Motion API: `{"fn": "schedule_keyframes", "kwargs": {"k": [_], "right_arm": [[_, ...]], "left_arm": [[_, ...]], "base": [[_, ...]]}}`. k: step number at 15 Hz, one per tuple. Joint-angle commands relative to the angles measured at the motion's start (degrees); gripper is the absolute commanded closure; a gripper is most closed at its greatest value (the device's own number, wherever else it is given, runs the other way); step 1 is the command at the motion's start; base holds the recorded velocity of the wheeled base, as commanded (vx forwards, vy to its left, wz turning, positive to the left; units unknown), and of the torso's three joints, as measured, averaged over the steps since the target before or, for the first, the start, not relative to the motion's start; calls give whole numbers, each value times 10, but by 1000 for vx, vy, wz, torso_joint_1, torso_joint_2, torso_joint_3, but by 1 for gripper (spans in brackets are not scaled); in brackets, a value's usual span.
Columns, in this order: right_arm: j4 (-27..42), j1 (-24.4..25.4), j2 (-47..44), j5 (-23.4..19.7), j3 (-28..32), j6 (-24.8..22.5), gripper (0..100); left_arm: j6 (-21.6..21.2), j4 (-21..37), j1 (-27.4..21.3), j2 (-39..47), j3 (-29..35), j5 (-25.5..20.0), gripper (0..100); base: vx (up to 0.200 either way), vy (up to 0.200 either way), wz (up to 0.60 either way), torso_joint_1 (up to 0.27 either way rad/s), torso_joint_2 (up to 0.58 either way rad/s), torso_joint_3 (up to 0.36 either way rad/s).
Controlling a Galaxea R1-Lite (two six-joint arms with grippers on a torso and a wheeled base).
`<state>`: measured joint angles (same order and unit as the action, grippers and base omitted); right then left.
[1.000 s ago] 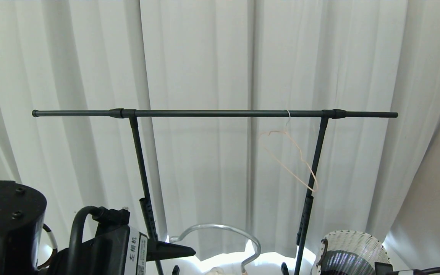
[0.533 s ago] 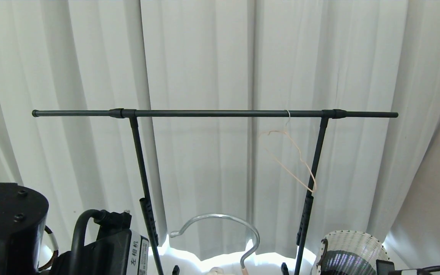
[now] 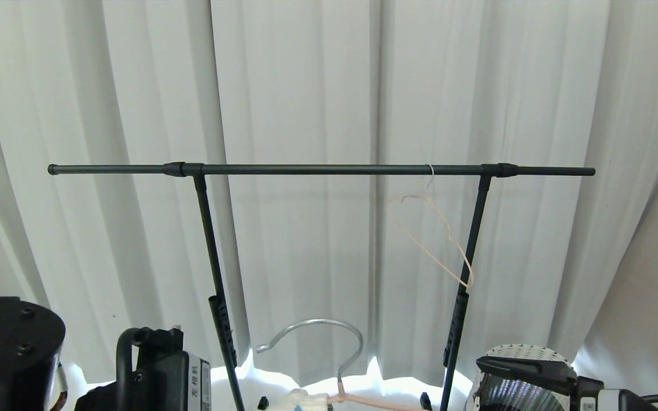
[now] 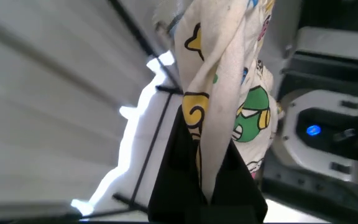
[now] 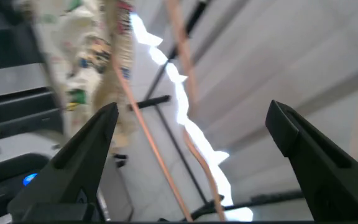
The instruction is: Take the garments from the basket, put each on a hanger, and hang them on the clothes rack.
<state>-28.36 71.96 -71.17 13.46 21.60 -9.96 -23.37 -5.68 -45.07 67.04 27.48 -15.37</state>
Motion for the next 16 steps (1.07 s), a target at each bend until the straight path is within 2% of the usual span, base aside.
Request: {"fn": "schedule_keyframes", "kwargs": {"k": [1,3,4,5,7,9,11,15,16], "right_arm": [[2,-26,16,3,-10,2,0],[11,-52,18,3,-19,14,0],[15,-53,15,3,-18,38,0],[23,-53,4,3,-14,75,0],[23,-53,-36,3,-1,161,0],[22,-53,-101,4,69,250,0],[19,-53,-156,11,140,309,0],[-6,-53,-221,19,174,320,0],[-34,-53,-242,24,179,320,0]], "left_arm": [[1,0,20,-38,-33,19,100],[1,0,52,-63,-40,21,100],[2,-5,75,-66,-37,22,100],[4,-17,96,-66,-27,23,100],[5,-49,104,-55,-2,24,100],[7,-61,104,-37,36,25,100],[8,-61,104,-27,57,25,100],[8,-62,104,-22,81,25,100],[8,-62,103,-25,85,24,100]], "base": [[0,0,0,0,0,0],[0,0,0,0,0,0],[0,0,0,0,0,0],[0,0,0,0,0,0],[0,0,0,0,0,0],[0,0,0,0,0,0],[0,0,0,0,0,0],[0,0,0,0,0,0],[0,0,0,0,0,0]]}}
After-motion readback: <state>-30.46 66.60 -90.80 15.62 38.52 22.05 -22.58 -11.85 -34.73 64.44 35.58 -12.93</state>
